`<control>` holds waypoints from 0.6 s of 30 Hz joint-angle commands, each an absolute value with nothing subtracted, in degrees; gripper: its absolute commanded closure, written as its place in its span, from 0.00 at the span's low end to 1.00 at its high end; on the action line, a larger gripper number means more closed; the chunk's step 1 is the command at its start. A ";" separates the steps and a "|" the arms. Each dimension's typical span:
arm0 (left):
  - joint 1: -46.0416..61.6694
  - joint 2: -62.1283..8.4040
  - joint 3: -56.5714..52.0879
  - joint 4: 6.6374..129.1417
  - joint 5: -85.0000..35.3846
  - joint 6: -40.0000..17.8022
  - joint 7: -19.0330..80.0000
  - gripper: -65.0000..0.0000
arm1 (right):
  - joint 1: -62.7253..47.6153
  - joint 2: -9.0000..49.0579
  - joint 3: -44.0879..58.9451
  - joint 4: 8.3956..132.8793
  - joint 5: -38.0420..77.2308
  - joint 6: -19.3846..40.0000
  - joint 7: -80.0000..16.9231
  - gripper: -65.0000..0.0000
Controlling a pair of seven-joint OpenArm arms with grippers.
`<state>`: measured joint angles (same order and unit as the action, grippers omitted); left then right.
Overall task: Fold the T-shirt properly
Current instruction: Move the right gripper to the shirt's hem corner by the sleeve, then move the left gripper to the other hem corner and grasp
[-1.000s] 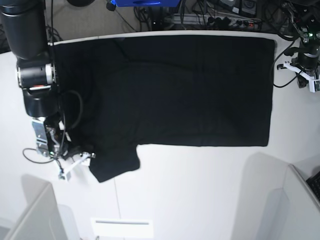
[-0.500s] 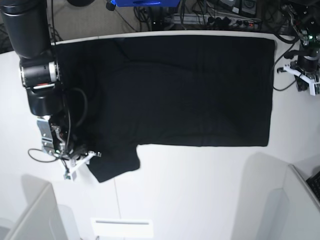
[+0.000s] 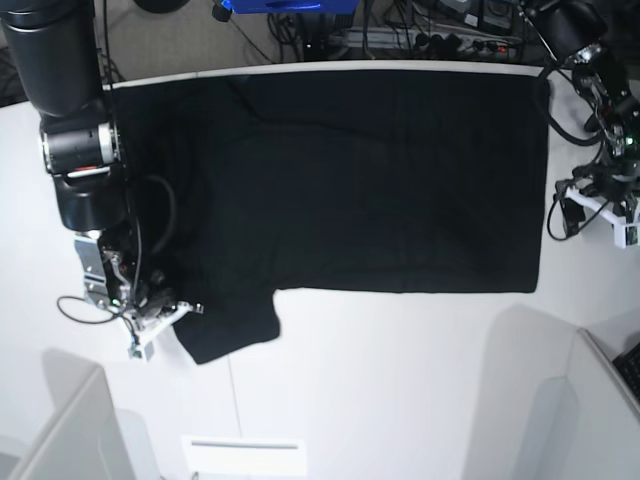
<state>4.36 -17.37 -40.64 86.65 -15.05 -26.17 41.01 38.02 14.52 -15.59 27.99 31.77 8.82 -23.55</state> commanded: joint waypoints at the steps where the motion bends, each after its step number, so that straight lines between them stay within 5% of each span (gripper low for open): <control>1: 2.68 -19.12 -40.40 86.29 -15.34 -26.07 39.78 0.18 | 39.08 14.81 -15.43 28.18 31.78 8.84 -24.75 1.00; 18: -18.42 -21.58 -34.24 62.02 -15.34 -26.07 39.78 0.18 | 39.43 14.81 -15.43 28.26 31.78 8.75 -24.75 1.00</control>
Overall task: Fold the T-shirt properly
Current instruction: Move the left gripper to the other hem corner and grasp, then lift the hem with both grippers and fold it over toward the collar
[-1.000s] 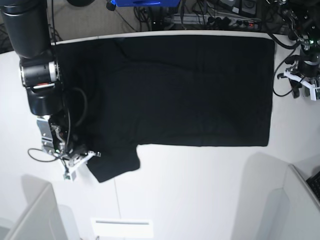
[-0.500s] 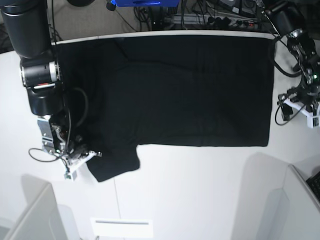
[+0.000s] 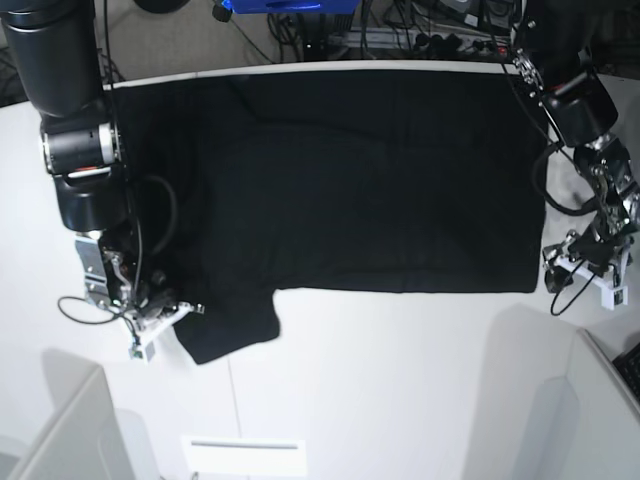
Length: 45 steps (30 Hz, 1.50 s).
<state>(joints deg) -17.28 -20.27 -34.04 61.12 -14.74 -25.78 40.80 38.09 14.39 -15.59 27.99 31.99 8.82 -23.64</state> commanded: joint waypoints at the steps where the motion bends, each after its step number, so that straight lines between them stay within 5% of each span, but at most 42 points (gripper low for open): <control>1: -19.12 -21.58 -34.24 60.79 -15.34 -26.07 39.78 0.18 | 39.43 14.81 -15.43 28.26 31.78 8.75 -24.75 1.00; 14: -25.45 -21.32 -23.08 50.07 -15.43 -20.79 39.43 0.18 | 39.34 14.73 -15.43 28.35 31.78 8.75 -24.75 1.00; 40: -28.26 -21.14 -16.22 39.96 -15.60 -20.79 33.63 0.19 | 39.25 14.73 -15.43 28.70 31.96 8.75 -24.84 1.00; 42: -28.18 -21.14 -16.22 39.78 -15.43 -20.79 33.54 0.26 | 39.16 14.73 -15.52 28.70 31.96 8.75 -24.84 1.00; 45: -28.18 -21.14 -16.13 39.69 -15.43 -20.79 33.54 0.53 | 39.16 14.73 -15.52 28.70 31.96 8.75 -24.84 1.00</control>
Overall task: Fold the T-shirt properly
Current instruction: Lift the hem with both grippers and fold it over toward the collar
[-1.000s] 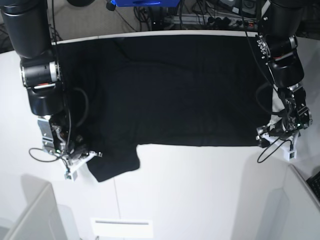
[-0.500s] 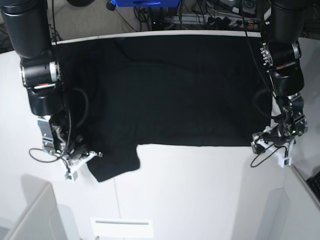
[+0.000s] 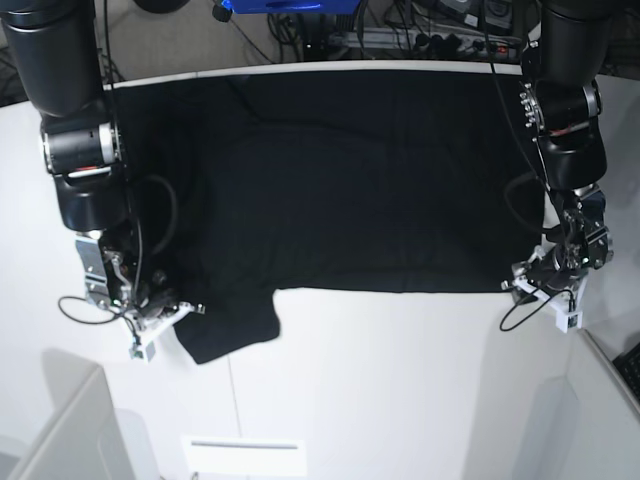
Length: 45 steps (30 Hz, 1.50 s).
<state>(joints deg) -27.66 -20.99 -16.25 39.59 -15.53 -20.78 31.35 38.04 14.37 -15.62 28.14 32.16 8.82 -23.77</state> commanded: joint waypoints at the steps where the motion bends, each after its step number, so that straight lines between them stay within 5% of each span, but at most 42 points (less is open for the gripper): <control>1: -28.18 -21.14 -16.13 39.69 -15.43 -20.79 33.54 0.64 | 39.16 14.73 -15.52 28.70 31.96 8.75 -24.84 1.00; 5: -27.56 -21.14 -16.13 39.96 -15.43 -20.79 33.63 1.00 | 39.08 14.73 -15.34 28.70 32.04 8.75 -24.57 1.00; 34: -19.21 -21.58 -21.23 61.41 -15.87 -21.14 38.29 1.00 | 31.78 16.57 -14.99 49.45 31.87 8.40 -24.75 1.00; 45: -14.64 -21.67 -21.76 69.05 -15.87 -21.14 40.04 1.00 | 29.76 17.27 -10.86 49.80 31.78 2.86 -24.84 1.00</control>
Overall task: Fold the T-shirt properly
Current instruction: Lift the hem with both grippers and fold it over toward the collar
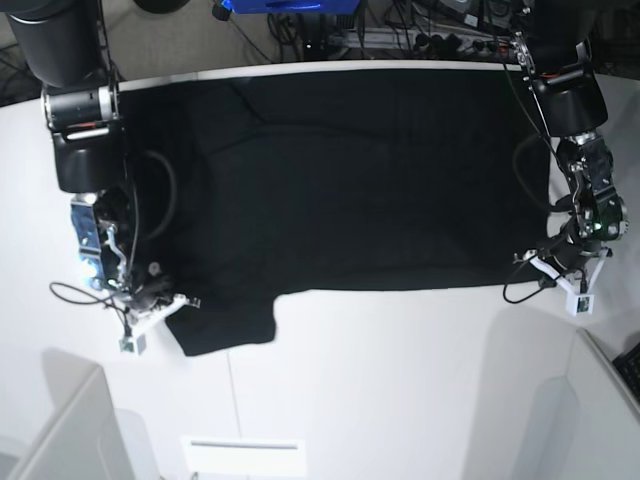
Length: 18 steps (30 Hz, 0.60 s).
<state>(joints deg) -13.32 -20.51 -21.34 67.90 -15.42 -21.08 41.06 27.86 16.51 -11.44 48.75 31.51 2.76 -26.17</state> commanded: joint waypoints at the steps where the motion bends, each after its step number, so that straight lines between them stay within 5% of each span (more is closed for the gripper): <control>1: -14.64 -21.58 -22.46 69.85 -15.96 -21.14 41.89 1.00 | 29.58 17.27 -10.86 49.98 31.78 2.86 -24.84 1.00; 18: -6.29 -21.67 -29.23 83.12 -25.98 -20.97 48.31 1.00 | 20.09 18.95 -4.00 66.51 31.78 2.42 -30.46 1.00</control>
